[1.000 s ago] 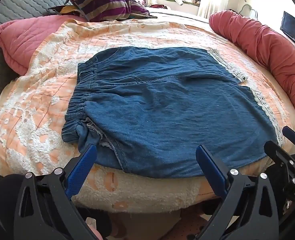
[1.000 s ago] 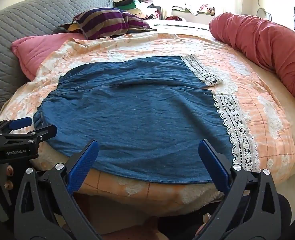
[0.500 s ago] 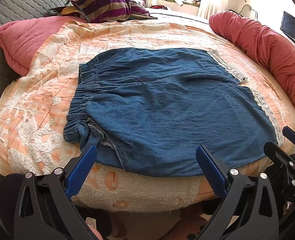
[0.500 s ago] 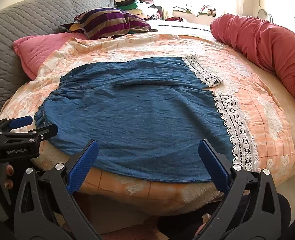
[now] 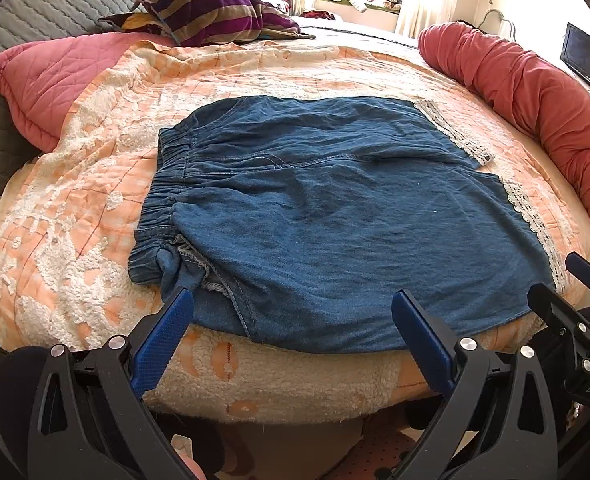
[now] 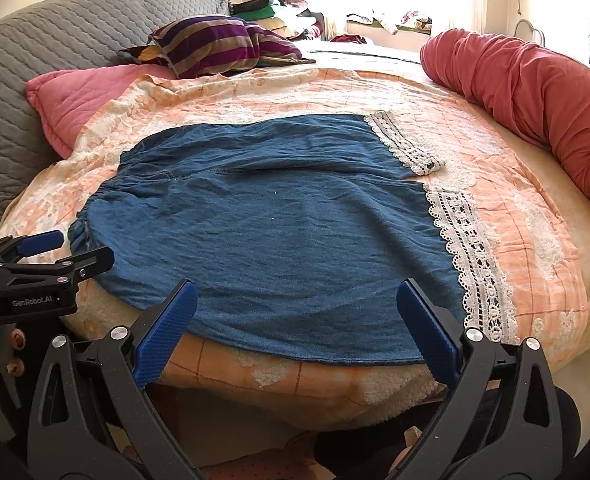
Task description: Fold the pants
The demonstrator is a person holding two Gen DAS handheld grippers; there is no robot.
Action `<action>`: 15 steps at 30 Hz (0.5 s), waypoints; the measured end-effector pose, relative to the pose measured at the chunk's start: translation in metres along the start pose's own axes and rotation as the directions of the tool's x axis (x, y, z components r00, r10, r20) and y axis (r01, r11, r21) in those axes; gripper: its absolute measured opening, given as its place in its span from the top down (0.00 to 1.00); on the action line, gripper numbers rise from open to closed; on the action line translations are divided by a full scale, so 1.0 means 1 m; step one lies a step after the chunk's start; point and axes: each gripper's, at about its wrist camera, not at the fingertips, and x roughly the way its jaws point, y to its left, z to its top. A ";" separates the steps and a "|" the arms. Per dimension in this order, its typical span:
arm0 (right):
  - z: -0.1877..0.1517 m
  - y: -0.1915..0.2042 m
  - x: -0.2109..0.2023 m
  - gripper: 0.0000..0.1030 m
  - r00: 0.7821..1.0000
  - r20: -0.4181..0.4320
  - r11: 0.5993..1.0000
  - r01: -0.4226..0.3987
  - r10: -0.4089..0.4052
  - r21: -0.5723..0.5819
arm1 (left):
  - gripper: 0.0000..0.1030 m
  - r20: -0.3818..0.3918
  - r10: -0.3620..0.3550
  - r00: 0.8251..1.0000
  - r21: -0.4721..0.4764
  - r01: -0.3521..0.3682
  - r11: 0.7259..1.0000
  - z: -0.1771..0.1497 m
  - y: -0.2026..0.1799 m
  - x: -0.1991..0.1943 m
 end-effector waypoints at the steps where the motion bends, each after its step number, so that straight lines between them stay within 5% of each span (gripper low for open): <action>1: 0.000 0.000 0.000 0.08 1.000 0.000 1.000 0.000 0.000 -0.002 | 0.04 0.001 0.000 1.000 0.000 0.000 1.000 0.000 0.000 0.000; 15: 0.001 0.001 0.000 0.08 1.000 0.003 1.000 0.004 -0.004 -0.006 | 0.04 0.007 -0.002 1.000 0.000 0.002 1.000 0.001 0.002 0.000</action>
